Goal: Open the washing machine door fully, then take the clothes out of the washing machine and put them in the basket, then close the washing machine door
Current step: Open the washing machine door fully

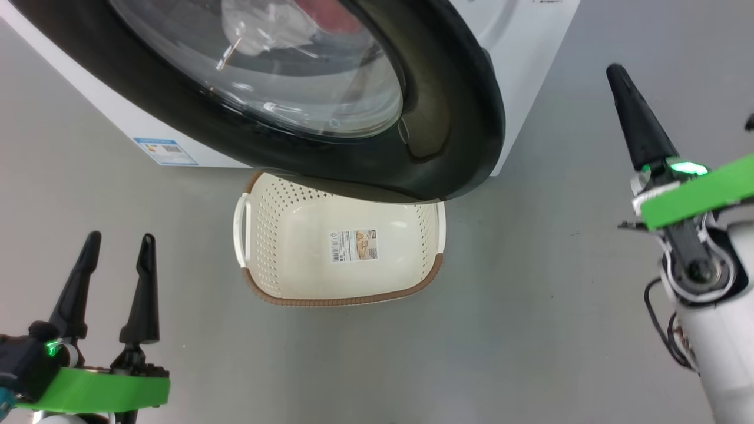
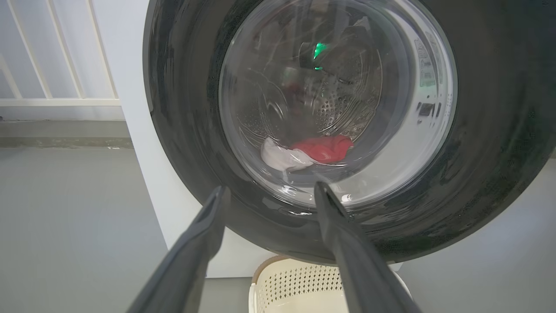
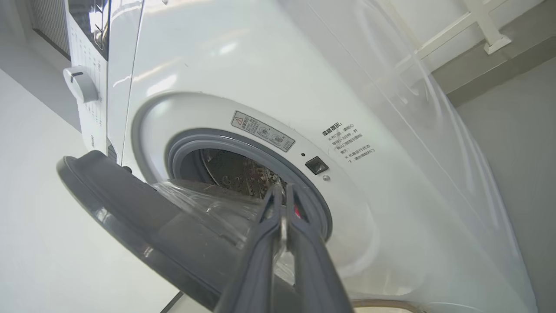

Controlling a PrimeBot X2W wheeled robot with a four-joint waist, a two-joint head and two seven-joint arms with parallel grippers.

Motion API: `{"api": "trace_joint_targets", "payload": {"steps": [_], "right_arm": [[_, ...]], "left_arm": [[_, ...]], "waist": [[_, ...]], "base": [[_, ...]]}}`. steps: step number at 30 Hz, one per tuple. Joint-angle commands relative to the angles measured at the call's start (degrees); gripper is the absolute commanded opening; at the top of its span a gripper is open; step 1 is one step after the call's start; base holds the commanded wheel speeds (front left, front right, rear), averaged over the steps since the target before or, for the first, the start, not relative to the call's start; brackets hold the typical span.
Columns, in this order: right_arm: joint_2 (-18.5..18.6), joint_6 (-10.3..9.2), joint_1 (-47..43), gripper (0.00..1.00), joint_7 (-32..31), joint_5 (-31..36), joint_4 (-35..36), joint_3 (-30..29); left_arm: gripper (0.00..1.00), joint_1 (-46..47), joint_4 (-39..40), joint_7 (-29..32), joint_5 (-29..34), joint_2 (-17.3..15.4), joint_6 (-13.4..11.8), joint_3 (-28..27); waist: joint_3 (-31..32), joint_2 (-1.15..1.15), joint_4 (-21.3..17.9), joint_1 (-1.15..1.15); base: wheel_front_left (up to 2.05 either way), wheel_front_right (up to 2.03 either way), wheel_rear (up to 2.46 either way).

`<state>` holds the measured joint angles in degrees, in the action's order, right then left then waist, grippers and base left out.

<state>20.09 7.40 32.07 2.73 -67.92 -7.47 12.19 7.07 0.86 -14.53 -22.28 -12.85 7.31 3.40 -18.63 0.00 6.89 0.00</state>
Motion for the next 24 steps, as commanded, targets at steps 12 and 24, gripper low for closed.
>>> {"api": "trace_joint_targets", "payload": {"steps": [12, 24], "right_arm": [[-0.23, 0.09, 11.20, 0.00, -20.91, -20.81, -10.00, -0.80], [-0.35, 0.09, 20.83, 0.00, -32.01, -26.87, -21.45, 1.81]], "left_arm": [[1.00, 0.91, 1.18, -0.47, 0.09, -1.92, 0.18, -2.28], [1.00, 1.04, 0.79, -0.47, 0.15, -1.48, 0.18, -2.21]], "waist": [[-0.75, 0.00, 1.07, 0.00], [-0.67, 0.00, 2.10, 0.00]], "base": [[0.00, 0.00, 0.00], [0.00, 0.00, 0.00]]}}
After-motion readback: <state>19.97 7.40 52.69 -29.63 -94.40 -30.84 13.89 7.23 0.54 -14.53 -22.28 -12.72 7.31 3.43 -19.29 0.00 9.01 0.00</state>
